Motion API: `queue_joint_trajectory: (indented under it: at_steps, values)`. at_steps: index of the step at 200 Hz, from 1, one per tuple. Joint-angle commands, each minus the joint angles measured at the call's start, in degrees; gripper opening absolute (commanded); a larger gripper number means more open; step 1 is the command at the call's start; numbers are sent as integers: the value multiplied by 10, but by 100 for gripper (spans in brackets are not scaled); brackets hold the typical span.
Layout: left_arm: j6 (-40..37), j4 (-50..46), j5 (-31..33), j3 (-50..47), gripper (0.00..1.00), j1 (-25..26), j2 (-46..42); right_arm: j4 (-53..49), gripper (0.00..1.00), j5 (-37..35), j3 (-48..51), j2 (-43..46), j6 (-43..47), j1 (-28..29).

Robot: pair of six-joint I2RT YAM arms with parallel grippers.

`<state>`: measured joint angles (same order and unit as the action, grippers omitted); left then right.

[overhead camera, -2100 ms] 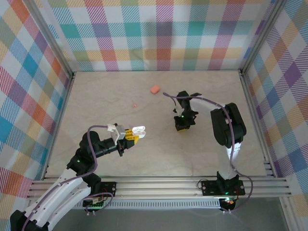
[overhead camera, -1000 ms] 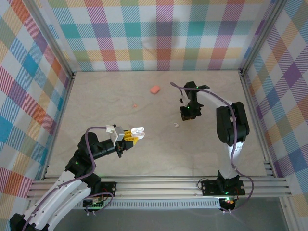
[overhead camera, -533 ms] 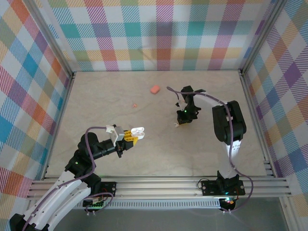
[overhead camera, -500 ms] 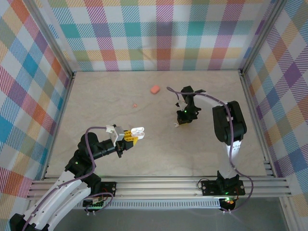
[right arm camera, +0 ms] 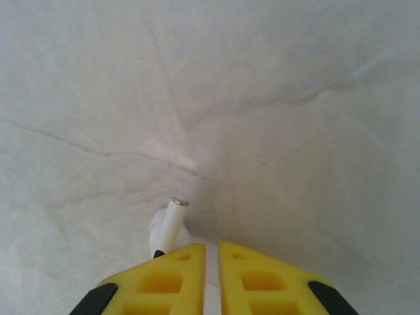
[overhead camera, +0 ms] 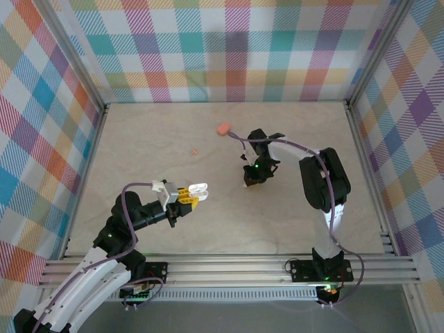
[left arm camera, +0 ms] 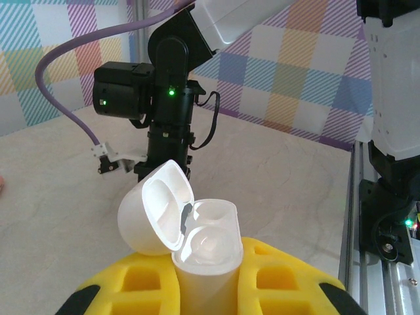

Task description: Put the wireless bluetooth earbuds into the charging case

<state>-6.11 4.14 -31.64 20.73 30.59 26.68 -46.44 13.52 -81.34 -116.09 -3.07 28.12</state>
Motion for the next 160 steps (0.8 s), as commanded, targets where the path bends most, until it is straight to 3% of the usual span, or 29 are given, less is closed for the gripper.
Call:
queue_joint_trajectory:
  at_steps: [1, 87, 132, 160]
  values:
    - [7, -3, -5, 11, 0, 5, -9, -9, 15, 58, -19, -6, -26, 21]
    - [7, -20, -3, 19, 0, 5, -22, -15, 15, 102, -64, 1, -54, 34]
    - [8, -24, 4, 16, 0, 5, -31, -41, 35, 49, -98, -1, -24, 30]
    - [11, -28, 3, 18, 0, 5, -32, -68, 35, 36, -125, -35, -34, 7]
